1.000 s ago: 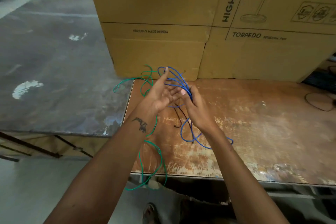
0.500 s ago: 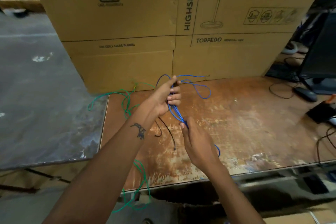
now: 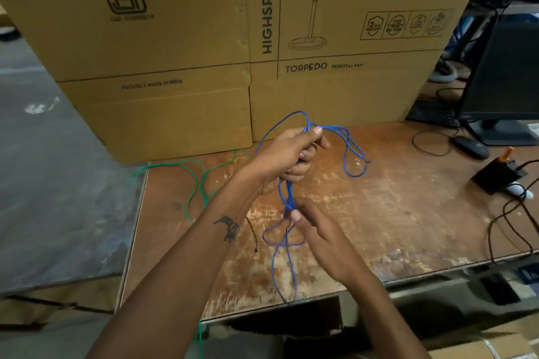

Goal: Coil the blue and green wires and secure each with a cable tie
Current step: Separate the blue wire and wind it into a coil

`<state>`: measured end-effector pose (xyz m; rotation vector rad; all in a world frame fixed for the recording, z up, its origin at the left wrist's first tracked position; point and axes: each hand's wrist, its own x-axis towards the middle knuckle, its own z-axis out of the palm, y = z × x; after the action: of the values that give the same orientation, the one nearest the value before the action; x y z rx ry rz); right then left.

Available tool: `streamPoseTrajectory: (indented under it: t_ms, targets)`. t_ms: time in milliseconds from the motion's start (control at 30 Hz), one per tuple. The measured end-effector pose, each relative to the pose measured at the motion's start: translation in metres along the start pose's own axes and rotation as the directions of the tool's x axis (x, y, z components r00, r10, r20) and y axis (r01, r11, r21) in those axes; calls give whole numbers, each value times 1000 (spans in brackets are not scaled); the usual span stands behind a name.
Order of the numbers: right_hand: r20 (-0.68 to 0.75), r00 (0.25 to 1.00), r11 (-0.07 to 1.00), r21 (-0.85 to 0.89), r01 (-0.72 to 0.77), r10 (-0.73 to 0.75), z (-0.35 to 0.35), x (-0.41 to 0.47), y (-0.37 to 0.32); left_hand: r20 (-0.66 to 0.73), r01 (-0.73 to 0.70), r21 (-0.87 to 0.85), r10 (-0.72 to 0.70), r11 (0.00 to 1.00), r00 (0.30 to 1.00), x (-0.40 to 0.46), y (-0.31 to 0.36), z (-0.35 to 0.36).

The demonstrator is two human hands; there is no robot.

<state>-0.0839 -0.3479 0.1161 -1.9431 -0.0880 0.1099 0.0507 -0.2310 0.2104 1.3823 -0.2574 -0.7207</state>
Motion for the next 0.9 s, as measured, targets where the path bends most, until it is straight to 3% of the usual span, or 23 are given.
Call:
streamPoseTrajectory:
  t_ms: [100, 167, 233, 333, 500, 633, 800, 867, 900]
  targets:
    - [-76, 996, 964, 263, -30, 52, -14, 29, 7, -38, 2, 110, 2, 994, 999, 3, 23, 1]
    - [-101, 988, 943, 323, -76, 114, -17, 61, 18, -73, 11, 145, -1, 989, 997, 3, 33, -7]
    - [-126, 982, 944, 314, -98, 144, -17, 90, 25, -113, 36, 160, -18, 986, 993, 1, 35, -18]
    - [-39, 990, 956, 266, -122, 137, -8, 136, 17, -149, 75, 166, -50, 983, 988, -6, 29, -27]
    - [75, 995, 986, -155, -54, 66, 16, 205, -5, -139, 103, -6, -103, 995, 985, -30, 27, -35]
    - [166, 980, 994, 14, -113, 109, 48, 235, -14, -217, 79, -42, -86, 996, 972, -54, 26, -54]
    - [224, 972, 994, 62, -93, 77, 66, 334, 160, -292, 61, -127, -96, 990, 952, -77, 9, -76]
    - [173, 984, 997, 73, 22, -34, 62, 291, 113, -284, 44, -186, -97, 982, 954, -82, 5, -82]
    - [65, 996, 997, 40, 64, -67, 56, 255, 60, -283, 34, -202, -92, 979, 955, -83, 4, -84]
